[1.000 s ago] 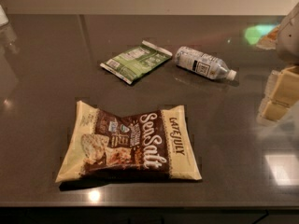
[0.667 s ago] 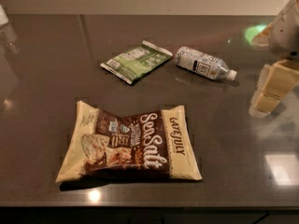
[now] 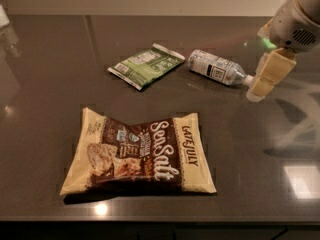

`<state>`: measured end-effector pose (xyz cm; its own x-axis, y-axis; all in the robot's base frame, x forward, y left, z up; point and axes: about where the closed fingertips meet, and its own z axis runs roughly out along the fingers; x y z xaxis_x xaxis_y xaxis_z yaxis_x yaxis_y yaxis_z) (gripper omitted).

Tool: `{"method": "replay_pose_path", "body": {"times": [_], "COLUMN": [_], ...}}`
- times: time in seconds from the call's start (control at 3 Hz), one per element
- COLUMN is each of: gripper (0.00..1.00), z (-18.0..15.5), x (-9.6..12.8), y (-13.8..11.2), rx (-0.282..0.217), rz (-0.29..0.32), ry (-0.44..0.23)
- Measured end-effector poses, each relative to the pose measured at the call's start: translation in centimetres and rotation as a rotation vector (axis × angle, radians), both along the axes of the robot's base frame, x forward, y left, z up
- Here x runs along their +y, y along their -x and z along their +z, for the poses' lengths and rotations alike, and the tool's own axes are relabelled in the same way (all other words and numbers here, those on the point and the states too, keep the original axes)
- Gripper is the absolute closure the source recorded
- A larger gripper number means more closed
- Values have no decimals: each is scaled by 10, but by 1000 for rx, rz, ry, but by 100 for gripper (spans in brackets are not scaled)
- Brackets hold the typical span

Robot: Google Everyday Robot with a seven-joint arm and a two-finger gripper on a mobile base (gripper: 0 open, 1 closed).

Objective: Move blue plastic bottle near brown chip bag

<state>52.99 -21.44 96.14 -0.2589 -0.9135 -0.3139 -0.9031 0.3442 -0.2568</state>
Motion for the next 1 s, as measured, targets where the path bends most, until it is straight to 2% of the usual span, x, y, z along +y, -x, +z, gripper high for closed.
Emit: {"method": "replay_pose_path", "body": {"times": [0.67,1.0], "gripper": [0,0], "z": [-27,-49], "x": [-6,-7], "y": [-79,-107], "rx": [-13,13], "rz": [-56,-85], "ry": [-58,-88]}}
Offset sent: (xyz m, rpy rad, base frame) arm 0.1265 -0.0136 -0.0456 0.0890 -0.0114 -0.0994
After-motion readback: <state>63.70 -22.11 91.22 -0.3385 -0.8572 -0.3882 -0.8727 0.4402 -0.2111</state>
